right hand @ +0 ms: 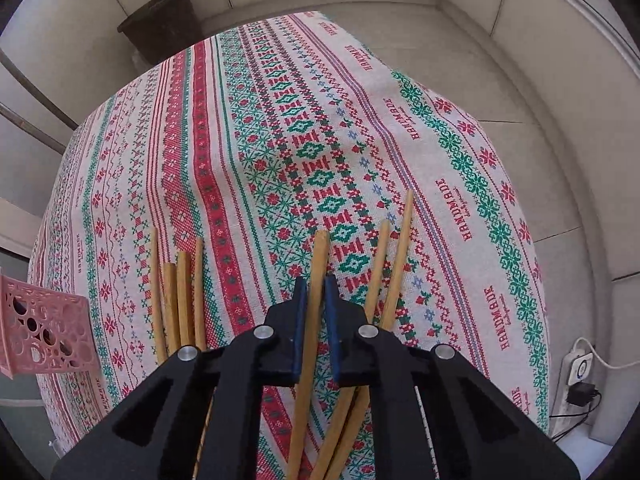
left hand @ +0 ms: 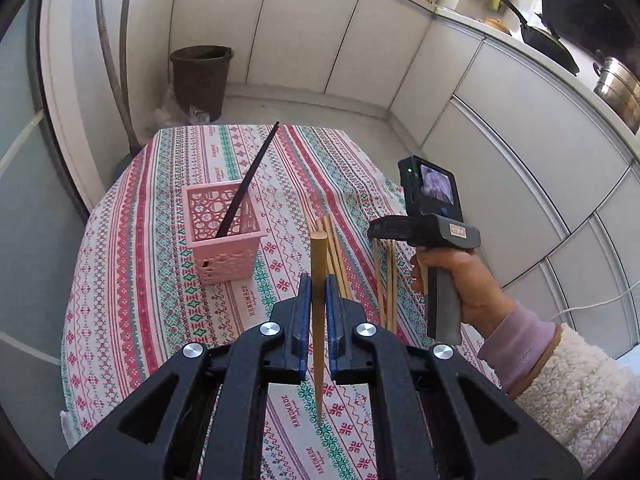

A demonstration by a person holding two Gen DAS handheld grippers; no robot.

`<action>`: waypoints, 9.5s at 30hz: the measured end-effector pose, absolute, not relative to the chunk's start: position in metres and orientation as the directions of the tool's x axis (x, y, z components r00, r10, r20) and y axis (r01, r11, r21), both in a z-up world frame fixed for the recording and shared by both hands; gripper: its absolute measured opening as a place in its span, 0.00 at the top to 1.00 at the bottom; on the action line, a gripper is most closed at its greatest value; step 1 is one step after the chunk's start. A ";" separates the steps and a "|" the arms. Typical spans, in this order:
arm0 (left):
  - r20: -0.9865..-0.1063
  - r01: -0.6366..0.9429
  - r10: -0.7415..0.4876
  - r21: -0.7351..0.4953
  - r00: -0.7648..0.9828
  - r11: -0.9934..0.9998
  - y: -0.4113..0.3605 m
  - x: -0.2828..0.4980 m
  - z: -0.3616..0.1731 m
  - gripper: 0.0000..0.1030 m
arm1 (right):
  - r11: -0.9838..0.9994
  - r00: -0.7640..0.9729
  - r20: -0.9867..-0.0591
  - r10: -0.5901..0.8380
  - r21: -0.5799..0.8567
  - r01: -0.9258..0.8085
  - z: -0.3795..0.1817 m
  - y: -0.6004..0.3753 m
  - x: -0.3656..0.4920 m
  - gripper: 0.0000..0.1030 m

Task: Organize utensils
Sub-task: 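Lift the wooden chopsticks with both grippers and carry them toward the pink basket, then insert the wooden chopsticks into the pink basket and open both grippers, then withdraw both grippers from the pink basket, then move both open grippers over the loose wooden chopsticks, then grasp one wooden chopstick with the left gripper while the right gripper grasps another, then lift both held chopsticks and carry them over the pink basket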

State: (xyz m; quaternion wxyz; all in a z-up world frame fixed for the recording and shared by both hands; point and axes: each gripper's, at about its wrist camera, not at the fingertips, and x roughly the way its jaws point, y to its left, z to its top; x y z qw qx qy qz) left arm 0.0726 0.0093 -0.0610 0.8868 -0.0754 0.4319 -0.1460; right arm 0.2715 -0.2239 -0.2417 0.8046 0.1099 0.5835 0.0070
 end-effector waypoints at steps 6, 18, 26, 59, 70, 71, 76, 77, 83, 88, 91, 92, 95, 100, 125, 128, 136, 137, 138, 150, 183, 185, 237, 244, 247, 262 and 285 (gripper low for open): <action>-0.724 0.181 -0.331 -0.280 0.606 0.943 0.021 0.071 -0.053 0.94 | 0.967 0.392 -0.903 0.176 0.234 0.105 -0.215 -0.229 0.248 0.92; -0.683 0.161 -0.314 -0.280 0.660 0.946 0.029 0.051 -0.032 0.94 | 0.938 0.598 -0.753 0.276 0.348 0.005 -0.105 -0.231 0.179 0.92; -0.679 0.105 -0.267 -0.269 0.684 0.957 0.037 0.047 -0.027 0.94 | 0.901 0.701 -0.634 0.327 0.432 -0.030 -0.048 -0.245 0.145 0.92; -0.499 -0.120 -0.041 -0.288 0.866 0.950 0.092 0.133 0.037 0.93 | 0.804 0.769 -0.456 0.448 0.581 -0.124 0.031 -0.235 0.170 0.92; -0.502 -0.198 -0.004 -0.347 0.865 0.917 0.123 0.118 0.030 0.78 | 0.811 0.753 -0.454 0.476 0.557 -0.177 0.036 -0.196 0.176 0.92; -0.499 -0.198 -0.007 -0.356 0.867 0.913 0.125 0.115 0.031 0.78 | 0.813 0.750 -0.458 0.477 0.553 -0.179 0.034 -0.191 0.177 0.92; -0.507 -0.198 -0.024 -0.379 0.862 0.904 0.130 0.116 0.030 0.78 | 0.820 0.726 -0.486 0.486 0.542 -0.186 0.023 -0.164 0.188 0.92; -0.510 -0.199 -0.026 -0.381 0.860 0.903 0.131 0.117 0.030 0.78 | 0.826 0.723 -0.494 0.482 0.532 -0.187 0.020 -0.156 0.191 0.92; -0.538 -0.199 -0.045 -0.387 0.842 0.900 0.131 0.126 0.024 0.78 | 0.835 0.694 -0.526 0.492 0.511 -0.205 -0.005 -0.118 0.206 0.87; -0.556 -0.176 -0.062 -0.364 0.829 0.915 0.124 0.129 0.020 0.78 | 0.852 0.675 -0.566 0.473 0.490 -0.186 -0.024 -0.108 0.212 0.66; -0.564 -0.158 -0.070 -0.346 0.823 0.925 0.114 0.131 0.019 0.75 | 0.880 0.710 -0.559 0.428 0.438 -0.185 -0.018 -0.112 0.204 0.66; -0.569 -0.149 -0.074 -0.336 0.819 0.930 0.109 0.131 0.018 0.74 | 0.890 0.722 -0.556 0.411 0.417 -0.185 -0.015 -0.114 0.201 0.66; -0.580 -0.137 -0.056 -0.284 0.813 0.949 0.095 0.132 0.015 0.72 | 0.914 0.750 -0.549 0.369 0.360 -0.187 -0.011 -0.115 0.192 0.55; -0.580 -0.125 -0.009 -0.191 0.814 0.974 0.074 0.129 0.010 0.58 | 0.950 0.785 -0.542 0.300 0.245 -0.194 -0.009 -0.111 0.175 0.46; -0.592 -0.108 0.032 -0.093 0.805 0.990 0.040 0.116 -0.018 0.29 | 0.993 0.814 -0.570 0.117 0.081 -0.087 -0.029 -0.144 0.148 0.22; -0.601 -0.106 0.031 -0.089 0.799 0.990 0.038 0.114 -0.023 0.29 | 0.995 0.820 -0.565 0.098 0.069 -0.071 -0.032 -0.147 0.144 0.17; -0.616 -0.104 0.031 -0.083 0.787 0.991 0.032 0.108 -0.031 0.21 | 0.999 0.818 -0.573 0.047 0.050 -0.022 -0.043 -0.160 0.132 0.11; -0.617 -0.103 0.031 -0.081 0.786 0.991 0.032 0.107 -0.032 0.20 | 0.999 0.815 -0.578 0.043 0.051 -0.016 -0.045 -0.161 0.131 0.10; -0.620 -0.101 0.030 -0.079 0.784 0.992 0.031 0.106 -0.033 0.19 | 0.998 0.812 -0.583 0.041 0.054 -0.012 -0.046 -0.163 0.130 0.10; -0.647 -0.091 0.027 -0.066 0.762 0.994 0.023 0.095 -0.048 0.08 | 0.998 0.787 -0.616 0.012 0.056 0.029 -0.061 -0.179 0.117 0.06; -0.876 0.153 -0.193 -0.138 0.443 0.979 -0.083 0.141 -0.137 0.07 | 0.871 0.618 -0.774 0.139 0.393 0.296 -0.117 -0.332 0.108 0.06; -0.892 0.192 -0.217 -0.151 0.396 0.970 -0.106 0.150 -0.147 0.07 | 0.857 0.623 -0.769 0.141 0.411 0.312 -0.115 -0.342 0.108 0.06; -0.865 0.265 -0.349 -0.264 0.361 0.927 -0.112 0.173 -0.149 0.96 | 0.909 0.466 -0.878 0.112 0.279 0.309 -0.199 -0.314 0.249 0.06; -0.797 0.277 -0.366 -0.258 0.480 0.926 -0.045 0.117 -0.092 0.96 | 0.956 0.335 -0.941 0.049 0.141 0.255 -0.239 -0.284 0.285 0.27; -0.770 0.279 -0.373 -0.260 0.518 0.924 -0.032 0.106 -0.076 0.96 | 0.966 0.324 -0.946 -0.004 0.080 0.245 -0.248 -0.274 0.288 0.32; -0.739 0.267 -0.391 -0.289 0.549 0.920 -0.011 0.088 -0.054 0.96 | 0.969 0.397 -0.917 0.033 0.126 0.212 -0.237 -0.243 0.270 0.94; -0.649 0.233 -0.362 -0.280 0.669 0.931 0.008 0.064 -0.002 0.96 | 0.870 0.774 -0.580 0.252 0.487 0.082 -0.049 -0.287 0.143 0.94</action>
